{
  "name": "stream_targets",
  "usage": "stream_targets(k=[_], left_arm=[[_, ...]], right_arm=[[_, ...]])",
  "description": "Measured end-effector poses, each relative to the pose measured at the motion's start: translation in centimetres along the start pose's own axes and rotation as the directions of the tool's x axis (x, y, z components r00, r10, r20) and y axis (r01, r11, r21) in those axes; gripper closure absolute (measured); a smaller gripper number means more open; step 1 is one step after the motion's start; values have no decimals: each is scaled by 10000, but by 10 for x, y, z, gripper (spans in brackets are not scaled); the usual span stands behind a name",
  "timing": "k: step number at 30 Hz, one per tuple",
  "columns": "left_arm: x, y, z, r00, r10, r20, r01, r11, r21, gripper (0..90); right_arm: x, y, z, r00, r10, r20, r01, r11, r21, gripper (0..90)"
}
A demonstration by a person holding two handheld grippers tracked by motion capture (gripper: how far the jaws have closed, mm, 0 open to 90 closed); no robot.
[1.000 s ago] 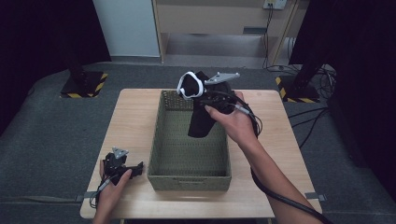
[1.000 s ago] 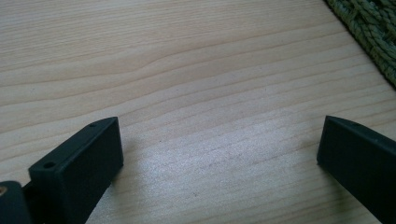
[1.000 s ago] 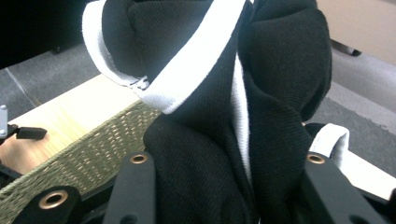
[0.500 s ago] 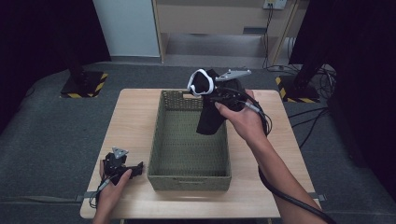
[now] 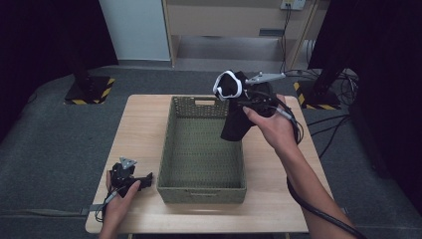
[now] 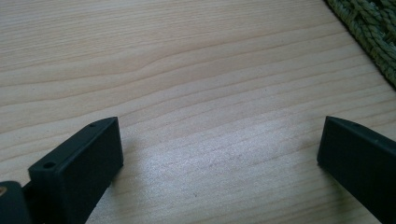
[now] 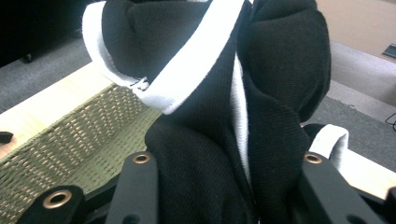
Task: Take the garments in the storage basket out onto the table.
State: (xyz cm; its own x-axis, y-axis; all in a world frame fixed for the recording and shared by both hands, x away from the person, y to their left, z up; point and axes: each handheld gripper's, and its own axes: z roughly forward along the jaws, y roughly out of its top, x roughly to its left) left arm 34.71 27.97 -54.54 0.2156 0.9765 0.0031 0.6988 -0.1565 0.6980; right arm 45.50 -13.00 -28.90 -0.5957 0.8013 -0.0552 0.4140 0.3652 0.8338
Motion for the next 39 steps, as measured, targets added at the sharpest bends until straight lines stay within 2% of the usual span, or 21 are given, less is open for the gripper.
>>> stream_targets(k=[12,27,39], left_arm=[[0,0,0,10000,-2,0,2,10000,2,0],[0,0,0,10000,-2,-2,2,10000,-1,0],[0,0,0,10000,2,-2,-2,10000,1,0]], right_arm=[[-27,-15,-10,9986,358,383,-362,9993,100,599],[-57,-42,-12,9934,805,820,-837,9958,362,600],[-74,-60,-8,9883,1048,1112,-1116,9921,565,600]])
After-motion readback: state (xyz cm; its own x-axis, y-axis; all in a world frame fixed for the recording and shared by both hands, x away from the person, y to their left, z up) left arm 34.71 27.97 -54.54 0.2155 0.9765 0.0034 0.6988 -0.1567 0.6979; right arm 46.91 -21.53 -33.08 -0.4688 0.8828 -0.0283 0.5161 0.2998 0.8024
